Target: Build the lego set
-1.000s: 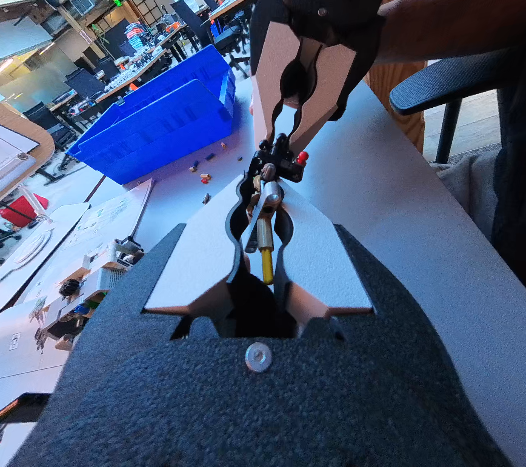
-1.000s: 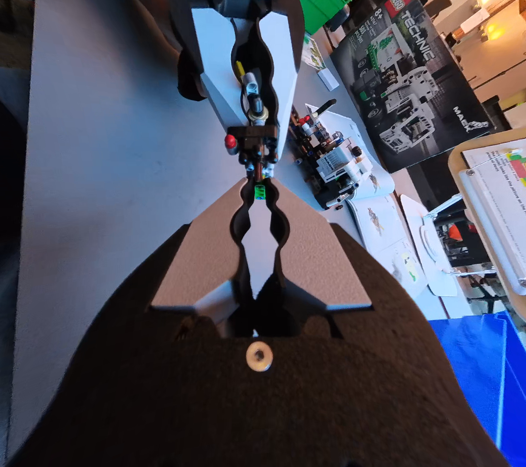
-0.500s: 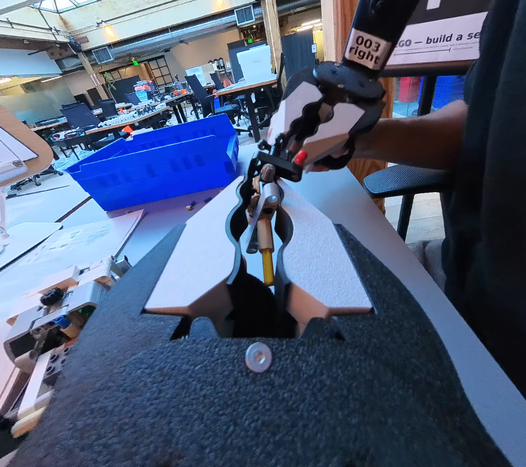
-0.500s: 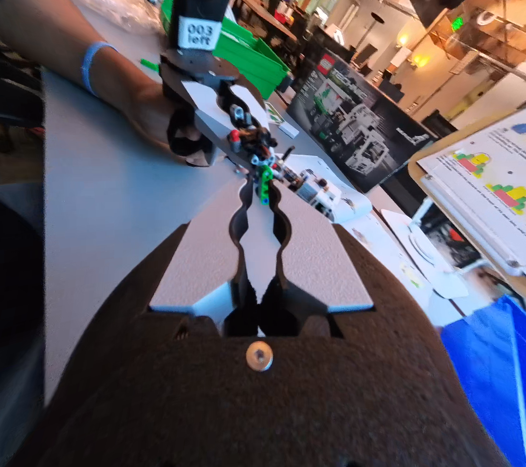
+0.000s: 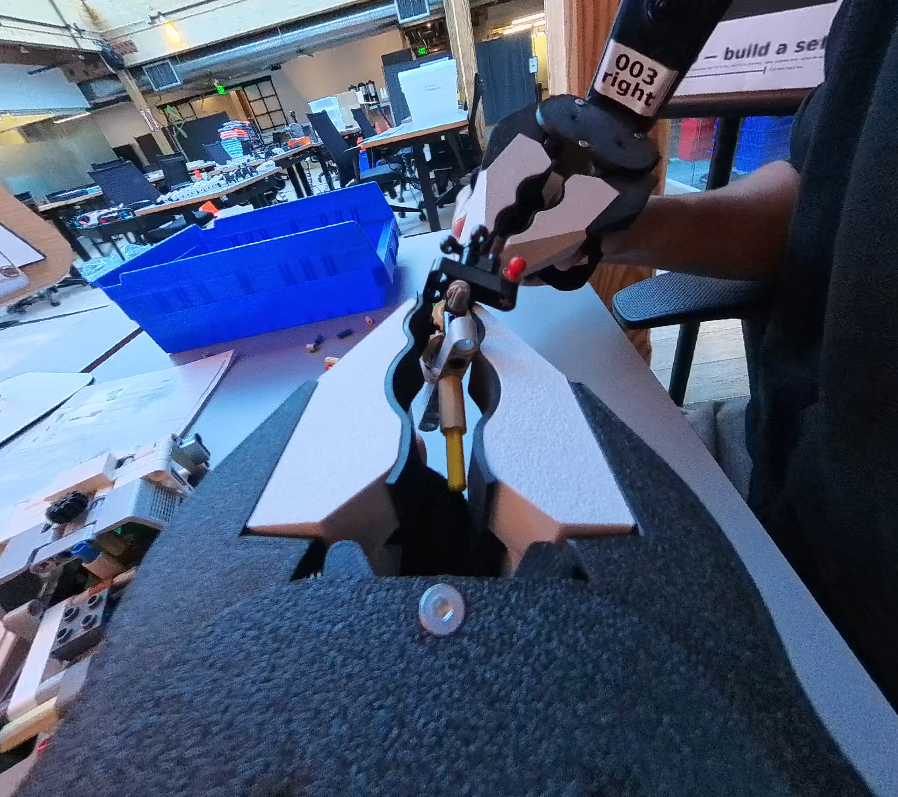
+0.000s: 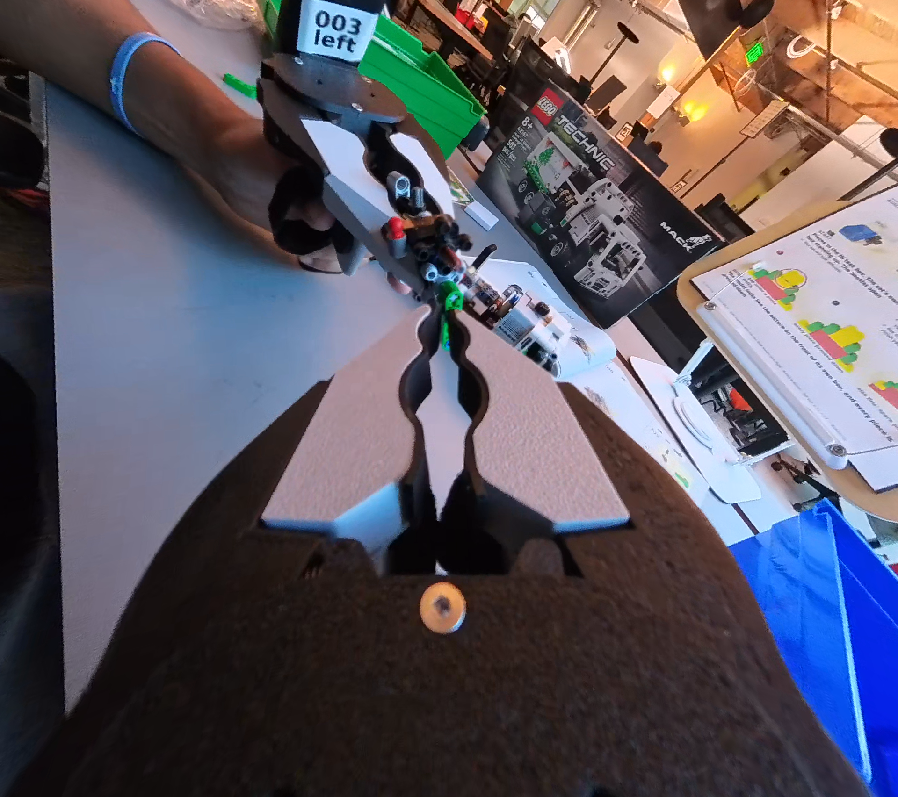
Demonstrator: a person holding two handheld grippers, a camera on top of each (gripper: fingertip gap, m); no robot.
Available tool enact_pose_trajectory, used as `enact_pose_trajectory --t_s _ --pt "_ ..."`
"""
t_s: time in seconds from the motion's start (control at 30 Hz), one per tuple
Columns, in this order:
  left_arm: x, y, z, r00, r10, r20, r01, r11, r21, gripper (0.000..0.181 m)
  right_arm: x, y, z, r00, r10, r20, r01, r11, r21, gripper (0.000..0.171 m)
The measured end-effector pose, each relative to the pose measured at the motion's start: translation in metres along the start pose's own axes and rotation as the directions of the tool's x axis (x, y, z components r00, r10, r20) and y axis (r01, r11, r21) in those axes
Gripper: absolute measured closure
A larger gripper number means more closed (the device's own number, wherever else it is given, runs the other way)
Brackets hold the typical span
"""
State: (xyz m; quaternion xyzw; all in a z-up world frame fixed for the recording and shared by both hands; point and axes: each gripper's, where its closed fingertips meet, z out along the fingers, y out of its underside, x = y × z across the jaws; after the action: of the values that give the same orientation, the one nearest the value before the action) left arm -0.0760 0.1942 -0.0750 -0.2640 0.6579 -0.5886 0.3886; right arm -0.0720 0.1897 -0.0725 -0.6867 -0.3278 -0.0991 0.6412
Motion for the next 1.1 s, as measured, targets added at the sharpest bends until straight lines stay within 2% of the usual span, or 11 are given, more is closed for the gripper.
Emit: enact_pose_trajectory --t_s 0.17,0.3,0.63,0.77,0.9,0.93,1.0,1.1 --pt "-0.001 0.0 0.0 1.0 -0.009 -0.004 0.009 1.0 0.003 0.17 0.003 -0.006 -0.006 0.997 0.078 0.014 -0.078 0.996 0.053 0.164" --pt "-0.003 -0.002 0.001 0.993 -0.114 -0.027 0.114 0.993 0.025 0.17 0.001 -0.005 -0.001 1.0 0.021 -0.013 -0.02 0.999 0.034 0.163" --pt "0.001 0.004 0.005 0.989 -0.144 -0.029 0.144 0.99 -0.001 0.17 0.002 -0.004 0.003 0.998 0.051 -0.045 -0.05 0.998 0.04 0.163" --pt "0.003 0.006 0.005 0.991 -0.129 -0.037 0.128 0.992 -0.017 0.171 -0.002 0.0 0.001 0.998 0.07 0.001 -0.07 0.996 0.048 0.163" --pt "0.01 0.002 0.002 0.992 -0.079 -0.102 0.08 0.997 0.007 0.17 -0.006 -0.002 -0.01 0.968 0.19 0.161 -0.203 0.977 0.064 0.156" --pt "0.01 0.002 0.001 0.991 -0.073 -0.114 0.074 0.997 0.006 0.17 -0.005 0.002 -0.011 0.97 0.182 0.163 -0.191 0.981 0.044 0.151" --pt "0.012 0.003 0.001 0.988 -0.076 -0.133 0.076 0.997 -0.004 0.17 -0.009 0.001 -0.014 0.982 0.106 0.158 -0.116 0.992 0.052 0.16" --pt "0.017 0.006 0.002 0.988 -0.056 -0.147 0.054 0.998 -0.019 0.17 -0.014 -0.001 -0.01 0.983 0.085 0.165 -0.092 0.995 0.038 0.162"
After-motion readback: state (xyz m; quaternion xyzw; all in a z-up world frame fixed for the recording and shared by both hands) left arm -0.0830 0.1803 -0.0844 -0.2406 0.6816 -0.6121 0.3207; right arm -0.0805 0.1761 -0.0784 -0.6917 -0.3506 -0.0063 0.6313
